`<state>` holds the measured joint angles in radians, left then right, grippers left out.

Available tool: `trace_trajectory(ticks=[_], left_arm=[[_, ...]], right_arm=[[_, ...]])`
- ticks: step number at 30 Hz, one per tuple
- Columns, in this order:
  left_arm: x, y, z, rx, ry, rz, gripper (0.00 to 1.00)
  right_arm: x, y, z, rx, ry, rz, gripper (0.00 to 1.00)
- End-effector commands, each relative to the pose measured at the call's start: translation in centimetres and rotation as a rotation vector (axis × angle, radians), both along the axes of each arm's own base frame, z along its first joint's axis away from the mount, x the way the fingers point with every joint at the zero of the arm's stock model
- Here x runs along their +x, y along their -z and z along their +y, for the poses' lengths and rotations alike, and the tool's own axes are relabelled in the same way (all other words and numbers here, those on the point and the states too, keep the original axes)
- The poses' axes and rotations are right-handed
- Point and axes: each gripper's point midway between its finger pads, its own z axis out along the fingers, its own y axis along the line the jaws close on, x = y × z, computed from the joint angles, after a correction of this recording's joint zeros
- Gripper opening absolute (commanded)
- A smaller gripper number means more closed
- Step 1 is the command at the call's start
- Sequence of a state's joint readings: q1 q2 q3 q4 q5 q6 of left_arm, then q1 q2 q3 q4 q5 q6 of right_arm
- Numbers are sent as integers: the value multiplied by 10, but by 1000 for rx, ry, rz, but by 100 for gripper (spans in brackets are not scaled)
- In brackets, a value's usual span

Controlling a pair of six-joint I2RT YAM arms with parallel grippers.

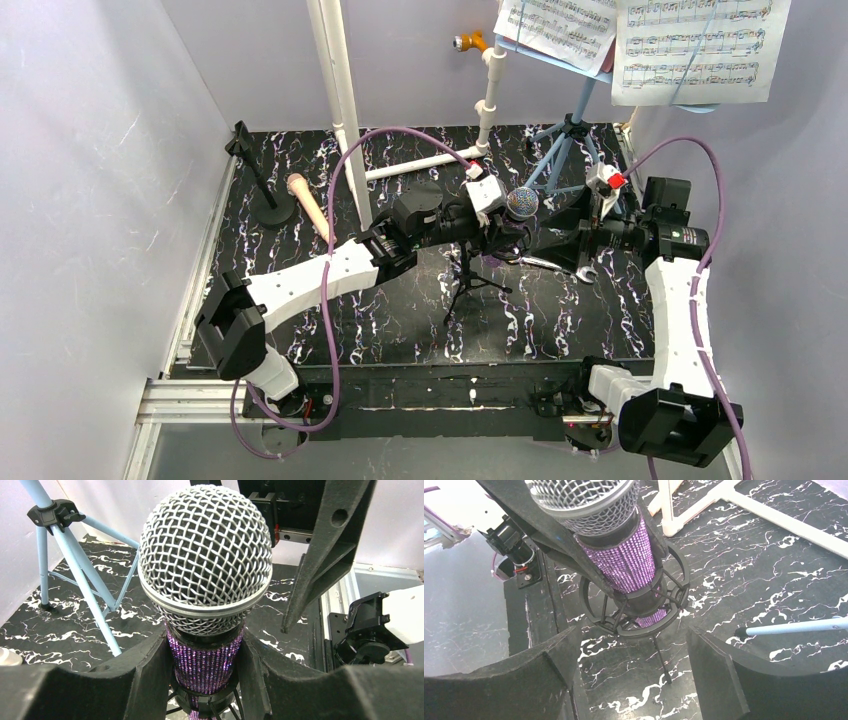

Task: Pack up the instrument practice props
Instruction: Remove the microphone from the microphone stand.

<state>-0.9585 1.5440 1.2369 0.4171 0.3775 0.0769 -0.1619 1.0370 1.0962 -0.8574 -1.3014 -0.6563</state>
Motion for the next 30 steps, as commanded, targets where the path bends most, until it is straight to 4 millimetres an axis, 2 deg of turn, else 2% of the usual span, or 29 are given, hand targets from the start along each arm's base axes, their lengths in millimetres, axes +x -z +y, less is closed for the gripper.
trace_trajectory(ticks=[1,6,7,8,14,19,30], left_arm=[[-3,-72,1,-166,5,-88,0],[-2,-73,-2,-170,7,-77,0],[-10,-97,9,-212,10,-104,0],[-3,-78,-1,-179,11,-79,0],[-4,-80,-4,-184,13,-77,0],[-5,-88,-4,-199,16,-77,0],[-8,-120,7,-253,-5,-121,0]], right_arm=[[6,-3,4,29,-21,1,83],[10,10,9,4,-24,24,77],[11,14,12,-8,-26,29,75],[12,19,14,-22,-26,37,74],[16,41,18,-82,0,59,67],[23,52,14,-106,53,72,66],[26,60,11,-119,80,84,67]])
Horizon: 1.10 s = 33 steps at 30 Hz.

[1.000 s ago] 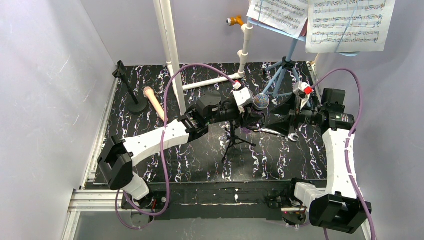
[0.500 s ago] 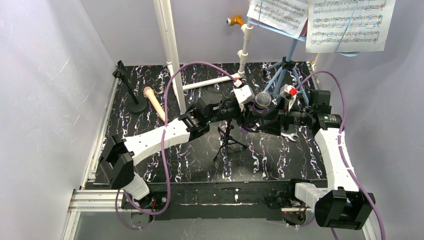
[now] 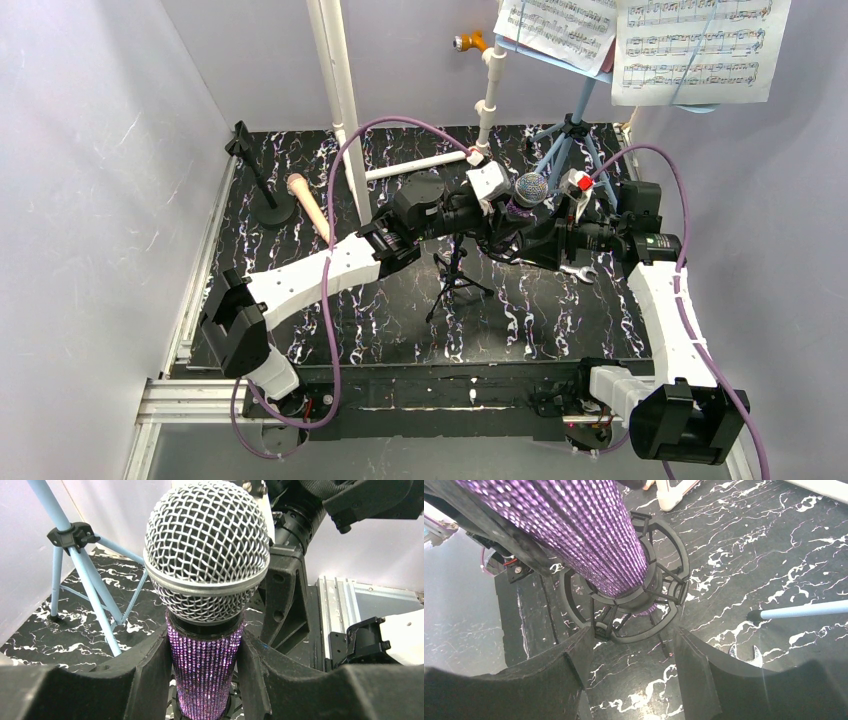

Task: Pack up the instrument practice props
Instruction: Remove the microphone from the microphone stand.

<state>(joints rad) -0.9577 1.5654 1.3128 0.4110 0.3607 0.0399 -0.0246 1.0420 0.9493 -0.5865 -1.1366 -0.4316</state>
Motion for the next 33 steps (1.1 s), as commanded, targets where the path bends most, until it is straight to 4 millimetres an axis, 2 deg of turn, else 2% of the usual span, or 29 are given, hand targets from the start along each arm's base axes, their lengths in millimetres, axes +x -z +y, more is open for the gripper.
trace_trajectory(ticks=[1,18,24,27,33], left_arm=[[-15,-98,14,-209,8,-135,0],[-26,-158,23,-303,-21,-243,0],[-32,-172,28,-321,-35,-283,0],[-35,-180,36,-336,-45,-296,0],[-46,-191,56,-367,-54,-297,0]], right_arm=[[11,15,-6,-57,52,-20,67],[10,17,-6,-54,54,-13,68],[9,17,-6,-53,52,-19,69],[5,15,-5,-49,39,-28,75],[-9,7,-2,-26,-15,-61,97]])
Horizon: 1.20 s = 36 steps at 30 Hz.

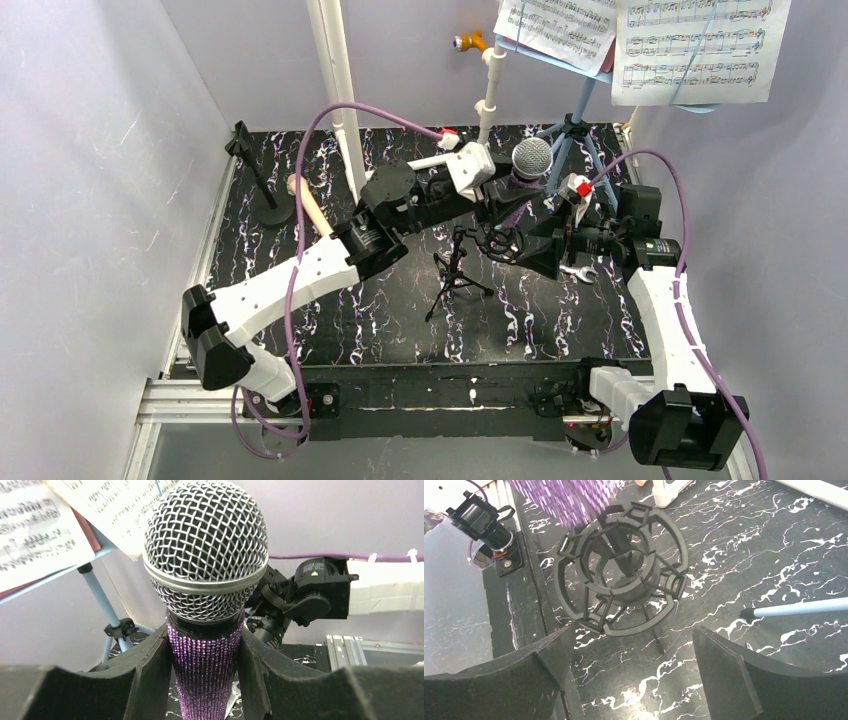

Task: Pack up the instrument practice props
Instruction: Remove the microphone from the microphone stand, then place the microphone at the center of the board.

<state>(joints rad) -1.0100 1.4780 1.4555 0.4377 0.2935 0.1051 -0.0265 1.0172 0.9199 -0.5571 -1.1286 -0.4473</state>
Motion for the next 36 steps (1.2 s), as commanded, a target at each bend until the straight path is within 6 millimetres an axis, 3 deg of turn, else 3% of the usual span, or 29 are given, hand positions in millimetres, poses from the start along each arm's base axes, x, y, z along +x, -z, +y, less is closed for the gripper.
trace_trajectory(ticks=[1,10,15,20,25,27,36], left_arm=[[-23,-71,44,-168,-23,-95,0],[-36,-47,81,-141,-66,0,0],[-38,-26,108,-88,-136,37,0],[-34,15,130,42,-227,115,0],[-26,70,156,195,-359,263,0],[-25,95,165,231,-399,310,0],[-8,172,209,297,-631,415,0]], right_arm=[[-10,2,-1,-14,-22,-28,98],[-22,-13,-14,-48,-32,-117,98],[-24,-10,-25,-99,1,-144,98],[-14,0,-38,-90,97,-122,98],[2,8,-50,-20,200,-76,98],[7,15,-53,-7,223,-58,98],[28,50,-73,-75,364,-6,98]])
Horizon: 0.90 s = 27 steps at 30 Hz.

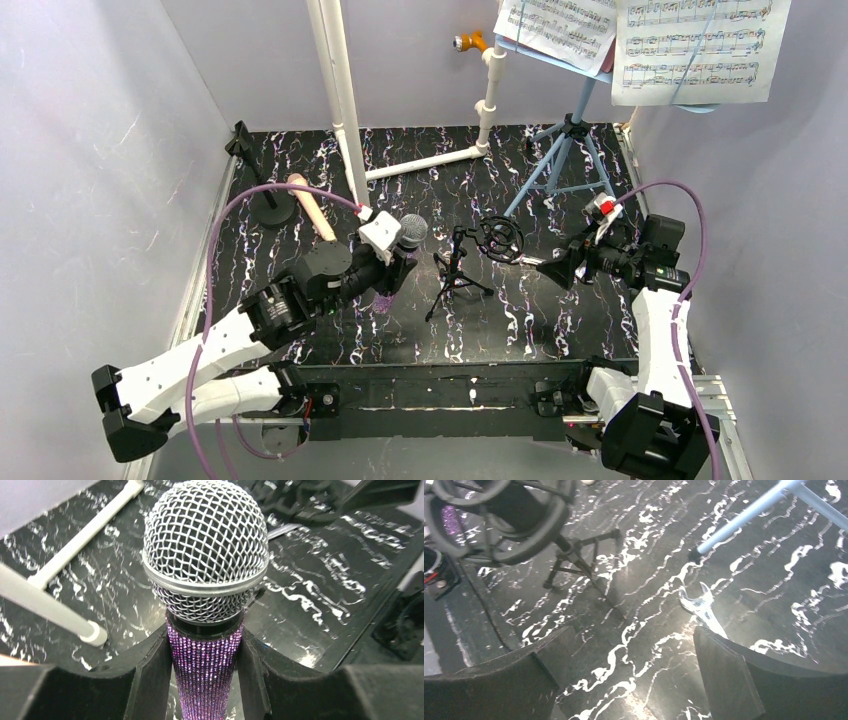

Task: Pack up the instrument practice props
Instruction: Place the microphone at the center of the board.

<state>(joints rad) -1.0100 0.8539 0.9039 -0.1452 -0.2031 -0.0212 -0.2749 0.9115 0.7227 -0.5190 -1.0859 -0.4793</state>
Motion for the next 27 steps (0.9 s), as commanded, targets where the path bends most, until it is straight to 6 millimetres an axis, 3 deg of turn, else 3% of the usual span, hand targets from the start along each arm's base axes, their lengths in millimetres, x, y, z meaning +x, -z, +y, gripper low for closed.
trace_trajectory(ticks=[1,7,10,12,19,27], left_arm=[[17,9,27,-20,-165,9,0],[46,50,56,-55,-310,179,0],[76,84,100,-171,-487,353,0],[92,96,123,-206,-568,410,0],[157,106,158,-251,-732,505,0],[209,131,186,-137,-982,619,0]], right_arm=[[23,4,-17,-54,111,-24,98],[28,12,-24,-71,156,-5,98],[29,14,-25,-76,165,-2,99],[29,15,-25,-75,166,1,98],[28,16,-24,-74,163,0,98],[28,16,-24,-72,162,-1,98]])
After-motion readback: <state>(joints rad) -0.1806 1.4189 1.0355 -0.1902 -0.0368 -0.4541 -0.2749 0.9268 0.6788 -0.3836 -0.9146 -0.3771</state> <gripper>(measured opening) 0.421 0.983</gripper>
